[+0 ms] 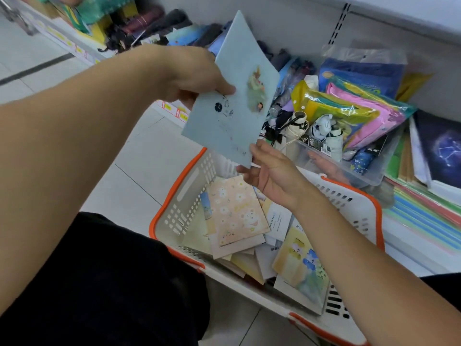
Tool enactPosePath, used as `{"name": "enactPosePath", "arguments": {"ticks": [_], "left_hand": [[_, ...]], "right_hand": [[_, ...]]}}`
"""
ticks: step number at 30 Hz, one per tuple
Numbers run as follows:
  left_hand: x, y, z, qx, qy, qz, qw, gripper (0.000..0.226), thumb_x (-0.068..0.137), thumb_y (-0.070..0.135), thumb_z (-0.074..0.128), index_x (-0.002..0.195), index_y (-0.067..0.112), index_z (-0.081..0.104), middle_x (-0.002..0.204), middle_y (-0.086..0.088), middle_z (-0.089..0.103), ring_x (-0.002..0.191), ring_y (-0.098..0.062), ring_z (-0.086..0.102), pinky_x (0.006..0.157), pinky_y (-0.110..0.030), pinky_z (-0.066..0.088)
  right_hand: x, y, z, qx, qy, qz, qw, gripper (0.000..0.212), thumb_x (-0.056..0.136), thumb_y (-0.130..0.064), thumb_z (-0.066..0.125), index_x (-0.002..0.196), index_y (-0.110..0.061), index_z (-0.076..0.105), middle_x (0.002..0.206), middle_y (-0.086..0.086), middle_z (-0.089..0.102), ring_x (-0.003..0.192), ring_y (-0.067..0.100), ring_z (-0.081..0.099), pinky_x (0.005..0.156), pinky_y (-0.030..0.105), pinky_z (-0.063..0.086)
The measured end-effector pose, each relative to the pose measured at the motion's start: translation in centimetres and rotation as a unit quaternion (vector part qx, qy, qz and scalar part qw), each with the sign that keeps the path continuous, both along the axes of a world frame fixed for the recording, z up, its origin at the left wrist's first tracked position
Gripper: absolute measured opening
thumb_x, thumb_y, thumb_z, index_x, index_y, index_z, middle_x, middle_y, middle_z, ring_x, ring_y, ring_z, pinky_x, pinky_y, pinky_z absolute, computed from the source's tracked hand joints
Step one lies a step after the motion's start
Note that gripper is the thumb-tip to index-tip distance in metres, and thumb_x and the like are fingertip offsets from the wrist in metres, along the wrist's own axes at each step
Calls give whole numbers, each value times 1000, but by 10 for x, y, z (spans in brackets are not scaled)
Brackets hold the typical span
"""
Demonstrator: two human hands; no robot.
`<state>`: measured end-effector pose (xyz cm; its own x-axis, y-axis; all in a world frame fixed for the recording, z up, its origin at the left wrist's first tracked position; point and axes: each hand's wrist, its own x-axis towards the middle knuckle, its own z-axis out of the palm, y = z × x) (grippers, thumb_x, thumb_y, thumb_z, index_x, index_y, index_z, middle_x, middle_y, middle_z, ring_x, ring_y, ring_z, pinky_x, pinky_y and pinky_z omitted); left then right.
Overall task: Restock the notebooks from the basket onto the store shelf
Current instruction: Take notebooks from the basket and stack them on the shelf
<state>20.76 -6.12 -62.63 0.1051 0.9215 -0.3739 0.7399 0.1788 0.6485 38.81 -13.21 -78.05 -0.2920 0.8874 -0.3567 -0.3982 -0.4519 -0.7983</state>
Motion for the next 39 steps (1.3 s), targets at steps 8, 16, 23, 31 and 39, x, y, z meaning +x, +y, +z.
{"name": "enactPosePath", "arguments": {"ticks": [8,16,23,31,39], "left_hand": [[-5,4,2,120,44,75,989,37,98,18,56,130,2,50,106,-14,62,74,-28,63,51,-36,50],[-13,10,-2,116,104,64,986,33,97,12,50,127,-1,51,104,-18,63,66,-30,63,39,-32,51],[0,7,4,114,51,92,988,11,97,9,48,106,4,54,89,-16,62,65,-30,61,34,-26,50],[71,-4,27,-34,-448,94,888,40,100,45,45,122,17,62,113,-7,72,102,-26,69,84,-40,56],[105,-17,49,0,-467,21,884,22,91,10,64,112,16,66,110,-7,74,99,-29,71,88,-46,56]], "right_hand": [[-11,-27,-124,-73,-689,144,706,115,49,-68,86,135,-8,38,139,13,45,130,35,44,97,47,48],[31,-1,-60,-33,-507,188,841,31,98,-20,61,128,-13,57,111,7,69,95,26,68,73,41,62],[92,31,123,-4,-296,19,955,22,100,-18,55,118,-8,61,86,4,75,62,12,71,46,27,57],[106,13,168,66,-225,-88,968,25,101,-28,52,116,-12,65,103,7,76,77,19,72,61,31,59],[108,12,192,152,-305,-168,925,23,101,-35,53,116,-18,51,115,7,66,86,27,72,51,35,57]]}}
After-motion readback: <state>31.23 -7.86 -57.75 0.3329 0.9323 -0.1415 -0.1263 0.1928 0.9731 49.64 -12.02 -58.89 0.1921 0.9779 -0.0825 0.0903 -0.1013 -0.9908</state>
